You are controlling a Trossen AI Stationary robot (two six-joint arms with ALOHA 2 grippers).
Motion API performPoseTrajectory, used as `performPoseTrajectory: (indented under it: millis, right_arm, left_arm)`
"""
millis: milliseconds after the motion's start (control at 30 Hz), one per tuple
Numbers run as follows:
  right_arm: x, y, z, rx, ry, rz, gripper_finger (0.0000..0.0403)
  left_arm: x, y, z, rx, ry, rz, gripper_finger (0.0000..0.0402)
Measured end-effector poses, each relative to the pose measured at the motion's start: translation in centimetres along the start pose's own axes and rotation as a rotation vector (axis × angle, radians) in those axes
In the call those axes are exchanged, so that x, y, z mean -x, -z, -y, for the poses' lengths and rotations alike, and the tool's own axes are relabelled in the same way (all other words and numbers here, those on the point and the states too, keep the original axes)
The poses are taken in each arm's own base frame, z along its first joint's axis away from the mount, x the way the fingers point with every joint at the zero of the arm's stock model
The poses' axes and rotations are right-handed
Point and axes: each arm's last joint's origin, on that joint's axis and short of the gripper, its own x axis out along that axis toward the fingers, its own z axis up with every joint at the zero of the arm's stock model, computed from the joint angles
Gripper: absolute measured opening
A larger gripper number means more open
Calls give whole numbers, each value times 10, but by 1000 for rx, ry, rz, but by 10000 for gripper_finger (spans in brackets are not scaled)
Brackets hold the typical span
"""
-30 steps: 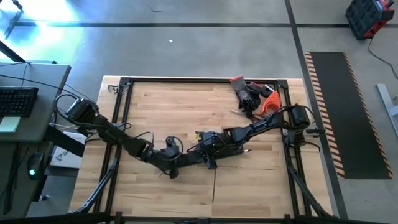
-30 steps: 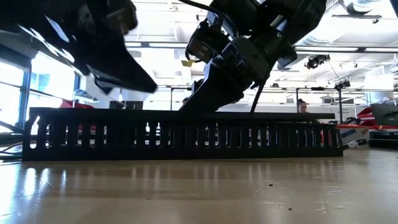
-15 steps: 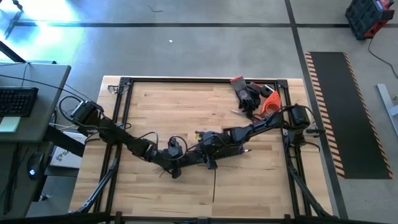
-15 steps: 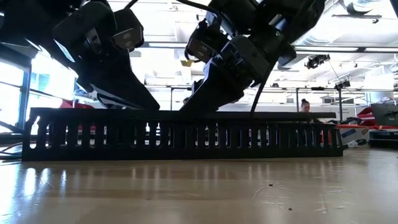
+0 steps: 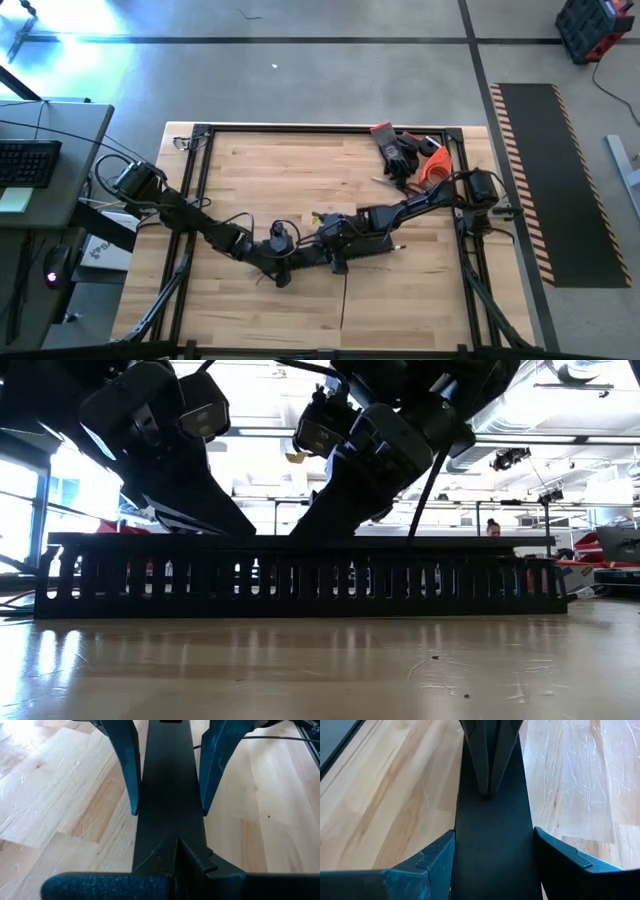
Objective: Ziptie cables
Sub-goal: Close the black cable duct
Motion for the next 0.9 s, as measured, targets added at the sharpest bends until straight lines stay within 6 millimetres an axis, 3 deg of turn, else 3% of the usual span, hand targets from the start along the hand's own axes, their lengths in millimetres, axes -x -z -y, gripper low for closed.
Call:
performPoseTrajectory:
  millis: [333, 667, 900]
  right_arm:
    - [-1, -1, -8, -52, 2, 4, 214]
    - [-8, 3, -14, -42, 11, -2, 214]
    - [-7, 2, -14, -19, 10, 3, 214]
  left_arm:
    - [8, -11, 1, -10, -6, 59, 0]
    - [-3, -2, 4, 23, 56, 21, 0]
    - [3, -8, 5, 14, 68, 45, 0]
